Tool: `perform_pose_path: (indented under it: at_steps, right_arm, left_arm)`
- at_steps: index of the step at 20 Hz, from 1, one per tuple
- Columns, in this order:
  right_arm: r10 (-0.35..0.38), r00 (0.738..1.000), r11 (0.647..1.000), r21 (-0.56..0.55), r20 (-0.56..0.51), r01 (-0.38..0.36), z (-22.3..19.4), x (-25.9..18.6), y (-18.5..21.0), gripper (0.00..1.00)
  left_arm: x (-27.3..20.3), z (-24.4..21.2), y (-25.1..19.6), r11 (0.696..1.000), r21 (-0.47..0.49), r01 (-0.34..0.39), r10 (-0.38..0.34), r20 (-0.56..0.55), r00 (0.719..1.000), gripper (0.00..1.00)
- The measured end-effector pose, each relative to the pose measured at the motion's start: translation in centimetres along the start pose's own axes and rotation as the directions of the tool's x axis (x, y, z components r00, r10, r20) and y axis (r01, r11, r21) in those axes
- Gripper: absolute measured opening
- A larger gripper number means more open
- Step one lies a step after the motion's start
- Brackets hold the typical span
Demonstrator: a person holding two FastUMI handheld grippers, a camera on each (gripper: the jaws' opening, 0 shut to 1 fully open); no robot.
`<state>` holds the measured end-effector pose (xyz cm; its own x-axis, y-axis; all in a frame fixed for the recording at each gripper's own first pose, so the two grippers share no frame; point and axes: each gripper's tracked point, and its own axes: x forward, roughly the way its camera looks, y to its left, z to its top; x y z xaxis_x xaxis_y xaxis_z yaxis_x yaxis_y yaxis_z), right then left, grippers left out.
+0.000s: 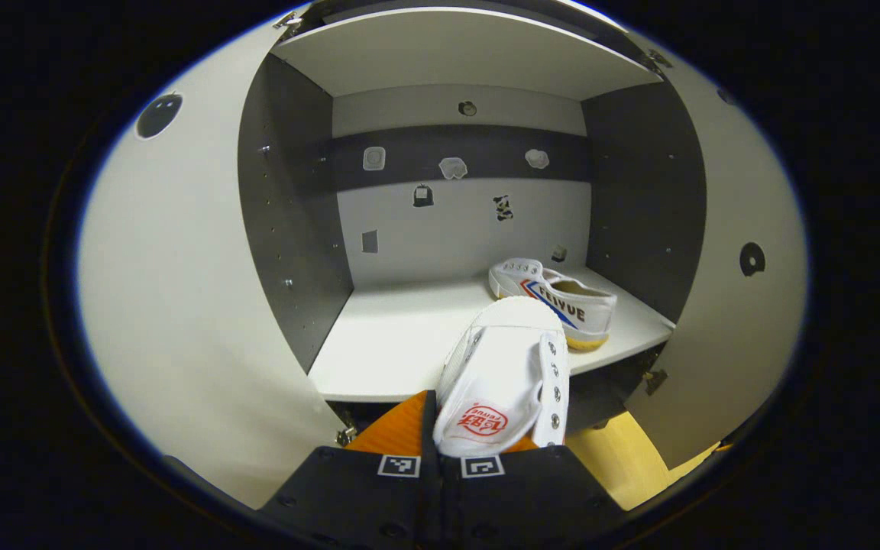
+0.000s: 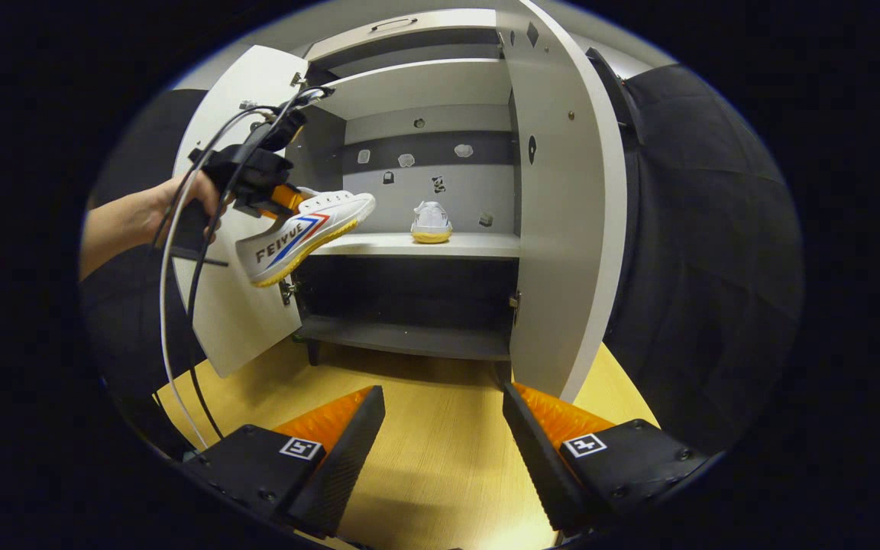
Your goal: Grab one shoe with the right hand and put it into the shoe cabinet, grab the other shoe with the left hand and put it into the shoe cabinet; then close the right door with the right hand and the left door with the left hand.
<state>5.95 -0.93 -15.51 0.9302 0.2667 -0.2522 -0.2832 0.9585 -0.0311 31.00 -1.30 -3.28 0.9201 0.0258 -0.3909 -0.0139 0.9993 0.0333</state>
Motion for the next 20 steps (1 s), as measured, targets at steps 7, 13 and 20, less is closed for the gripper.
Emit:
perform_pose_path:
  at_steps: [7, 13, 20]
  right_arm:
    - [0.015, 1.000, 1.000, -0.011, -0.004, -0.015, -0.1, -0.1, -0.4, 0.99]
    - [0.011, 1.000, 1.000, -0.025, -0.012, -0.011, -0.5, 0.0, -0.9, 0.98]
    - [-0.005, 0.999, 1.000, -0.023, -0.046, 0.003, -1.7, 0.3, -1.3, 0.99]
  left_arm:
    - [8.5, 8.1, 2.9, 0.995, 0.060, -0.079, 0.080, -0.017, 0.997, 0.05]
    - [16.2, 8.9, 4.8, 0.992, 0.061, -0.113, 0.120, -0.125, 0.985, 0.05]
    - [20.2, 6.1, 4.3, 0.981, 0.151, -0.123, 0.160, -0.269, 0.950, 0.05]
